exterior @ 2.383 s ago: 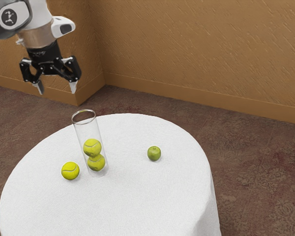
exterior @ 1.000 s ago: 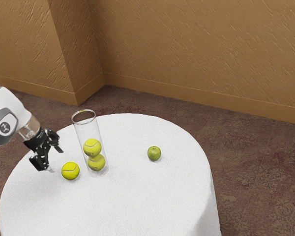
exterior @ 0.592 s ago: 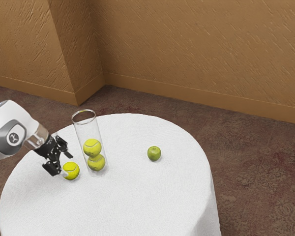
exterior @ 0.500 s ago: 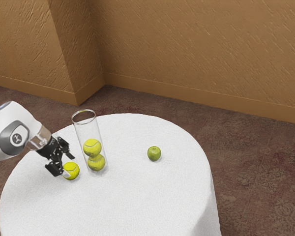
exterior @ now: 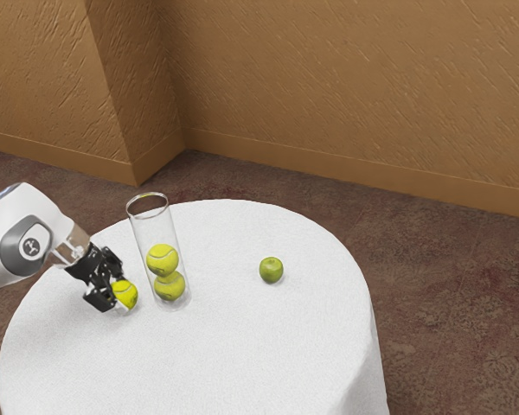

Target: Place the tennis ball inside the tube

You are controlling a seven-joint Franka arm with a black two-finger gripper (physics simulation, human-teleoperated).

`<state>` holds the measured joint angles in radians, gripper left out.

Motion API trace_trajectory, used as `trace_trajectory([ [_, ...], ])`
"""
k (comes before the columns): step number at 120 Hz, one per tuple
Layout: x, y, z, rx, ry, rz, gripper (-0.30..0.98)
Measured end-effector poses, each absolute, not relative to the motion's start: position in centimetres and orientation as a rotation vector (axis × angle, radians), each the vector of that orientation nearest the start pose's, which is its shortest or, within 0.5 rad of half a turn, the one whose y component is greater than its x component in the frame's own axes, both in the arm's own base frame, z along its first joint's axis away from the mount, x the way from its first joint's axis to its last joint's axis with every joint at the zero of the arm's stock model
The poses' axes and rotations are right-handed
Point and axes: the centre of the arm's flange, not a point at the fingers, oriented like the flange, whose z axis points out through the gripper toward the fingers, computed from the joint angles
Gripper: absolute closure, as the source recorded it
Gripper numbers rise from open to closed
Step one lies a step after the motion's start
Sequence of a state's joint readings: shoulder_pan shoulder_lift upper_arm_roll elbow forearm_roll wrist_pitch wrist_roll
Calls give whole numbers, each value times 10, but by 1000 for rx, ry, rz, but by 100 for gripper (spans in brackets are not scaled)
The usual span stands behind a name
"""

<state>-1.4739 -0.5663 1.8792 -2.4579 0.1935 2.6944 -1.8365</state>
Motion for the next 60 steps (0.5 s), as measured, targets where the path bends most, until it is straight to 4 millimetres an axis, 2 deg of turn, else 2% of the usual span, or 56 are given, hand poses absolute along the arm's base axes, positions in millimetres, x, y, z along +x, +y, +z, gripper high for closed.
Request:
trace_trajectory([
  [15, 464, 160, 243, 1311, 2391, -304, 24],
  [44, 457, 164, 242, 1303, 2416, -300, 29],
  [52, 457, 164, 252, 1313, 2411, -270, 31],
  [60, 459, 157, 277, 1338, 2383, -217, 34],
])
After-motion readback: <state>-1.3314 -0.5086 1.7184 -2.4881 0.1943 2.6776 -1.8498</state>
